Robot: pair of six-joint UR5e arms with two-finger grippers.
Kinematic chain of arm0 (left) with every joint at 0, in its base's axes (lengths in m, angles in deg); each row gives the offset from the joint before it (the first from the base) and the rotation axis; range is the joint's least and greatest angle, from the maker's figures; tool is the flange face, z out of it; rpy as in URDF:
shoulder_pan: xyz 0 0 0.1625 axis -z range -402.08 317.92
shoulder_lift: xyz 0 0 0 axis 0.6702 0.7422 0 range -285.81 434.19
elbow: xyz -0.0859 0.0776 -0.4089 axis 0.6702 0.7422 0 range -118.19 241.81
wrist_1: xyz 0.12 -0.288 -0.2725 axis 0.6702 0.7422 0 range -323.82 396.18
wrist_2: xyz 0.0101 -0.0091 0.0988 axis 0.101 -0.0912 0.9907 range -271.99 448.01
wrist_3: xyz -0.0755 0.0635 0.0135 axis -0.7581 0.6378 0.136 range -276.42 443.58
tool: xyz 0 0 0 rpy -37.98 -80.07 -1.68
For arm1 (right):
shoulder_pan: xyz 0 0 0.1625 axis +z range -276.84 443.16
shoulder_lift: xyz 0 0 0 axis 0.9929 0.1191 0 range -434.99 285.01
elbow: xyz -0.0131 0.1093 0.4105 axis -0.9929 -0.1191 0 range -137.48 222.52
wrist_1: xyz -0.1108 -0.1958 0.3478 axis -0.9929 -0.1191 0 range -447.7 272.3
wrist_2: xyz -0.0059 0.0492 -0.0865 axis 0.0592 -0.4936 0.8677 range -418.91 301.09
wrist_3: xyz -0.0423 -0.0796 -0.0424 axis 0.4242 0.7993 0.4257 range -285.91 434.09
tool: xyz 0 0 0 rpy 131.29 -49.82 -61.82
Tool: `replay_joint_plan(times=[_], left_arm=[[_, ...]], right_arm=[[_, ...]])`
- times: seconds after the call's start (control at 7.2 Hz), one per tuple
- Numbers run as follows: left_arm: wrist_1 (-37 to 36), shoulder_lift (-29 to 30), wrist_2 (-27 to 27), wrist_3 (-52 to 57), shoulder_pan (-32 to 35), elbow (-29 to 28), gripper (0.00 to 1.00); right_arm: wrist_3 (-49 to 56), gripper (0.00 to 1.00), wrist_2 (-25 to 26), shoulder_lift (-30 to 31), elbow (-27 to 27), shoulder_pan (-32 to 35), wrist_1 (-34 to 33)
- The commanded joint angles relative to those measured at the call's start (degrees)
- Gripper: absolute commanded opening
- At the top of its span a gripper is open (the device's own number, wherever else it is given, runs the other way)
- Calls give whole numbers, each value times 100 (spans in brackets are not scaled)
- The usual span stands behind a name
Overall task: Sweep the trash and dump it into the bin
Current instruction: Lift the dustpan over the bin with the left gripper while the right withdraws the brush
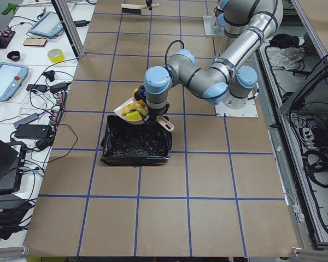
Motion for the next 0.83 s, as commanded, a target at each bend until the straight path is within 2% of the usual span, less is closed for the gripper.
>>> replay_joint_plan(times=[0.0,0.14,0.28,0.69], left_arm=[[-329,91,691,-235,-365,-59,0],[-739,91,1400,-402,-321,-42,0],[-752,82,1833,-491,-251,-33,0],[-1199,92,3948,-685,686,46,0]], right_arm=[[992,0,-15,-265,304,-657,-637],[1225,0,-15,-423,312,-868,-830],[1262,0,29,-599,295,-888,-1023],[1499,0,82,-794,295,-958,-1289]])
